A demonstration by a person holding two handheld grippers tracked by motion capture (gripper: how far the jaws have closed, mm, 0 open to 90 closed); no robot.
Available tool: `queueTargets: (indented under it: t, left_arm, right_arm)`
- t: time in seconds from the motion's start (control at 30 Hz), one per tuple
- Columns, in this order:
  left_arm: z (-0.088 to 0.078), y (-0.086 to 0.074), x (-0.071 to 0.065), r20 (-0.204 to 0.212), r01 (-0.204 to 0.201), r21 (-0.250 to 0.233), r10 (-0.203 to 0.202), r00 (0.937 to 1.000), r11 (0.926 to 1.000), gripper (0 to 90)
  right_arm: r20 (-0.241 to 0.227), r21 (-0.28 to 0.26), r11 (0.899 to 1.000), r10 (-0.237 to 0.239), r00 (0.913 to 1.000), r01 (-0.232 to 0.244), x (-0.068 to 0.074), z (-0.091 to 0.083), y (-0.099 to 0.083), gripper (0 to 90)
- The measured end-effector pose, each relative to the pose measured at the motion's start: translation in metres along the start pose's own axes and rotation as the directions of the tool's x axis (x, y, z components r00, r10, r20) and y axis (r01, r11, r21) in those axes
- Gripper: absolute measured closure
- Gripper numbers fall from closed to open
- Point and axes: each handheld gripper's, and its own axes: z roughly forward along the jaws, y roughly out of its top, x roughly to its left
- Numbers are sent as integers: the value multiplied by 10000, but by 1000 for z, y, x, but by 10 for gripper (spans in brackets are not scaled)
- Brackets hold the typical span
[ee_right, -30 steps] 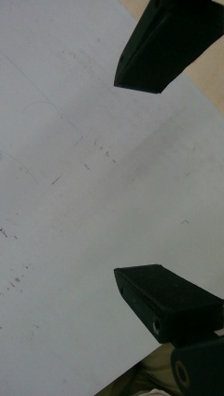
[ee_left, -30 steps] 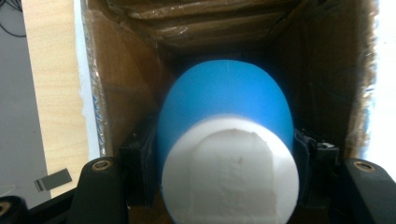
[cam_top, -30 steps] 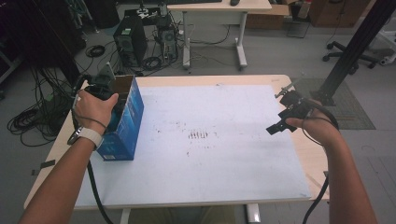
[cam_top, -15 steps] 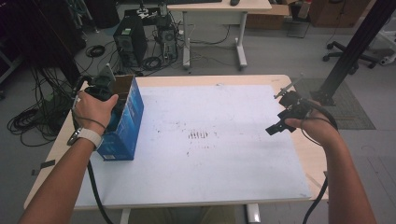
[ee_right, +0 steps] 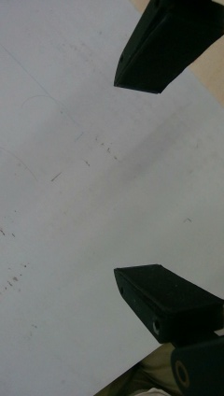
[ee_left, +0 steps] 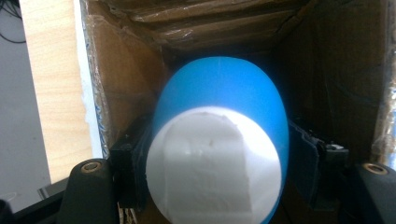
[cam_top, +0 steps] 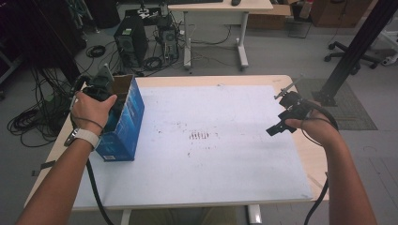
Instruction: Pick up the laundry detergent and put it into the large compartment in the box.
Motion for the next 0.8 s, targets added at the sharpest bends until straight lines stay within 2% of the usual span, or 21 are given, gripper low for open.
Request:
queueTargets:
  t: [0.2,0.43,0.8]
  left_arm:
    - [0,0,2,39,-27,-13,27,10000,10000,321]
    - [1,1,-1,91,-58,110,57,9999,9999,250]
    - [1,0,-1,52,-174,140,173,9998,9998,240]
  right_arm:
    - [-15,14,10000,-8,10000,8,1,1,-1,82]
    - [2,11,10000,16,10000,-16,1,-1,-2,82]
    - [-25,45,10000,-5,10000,5,2,0,-2,82]
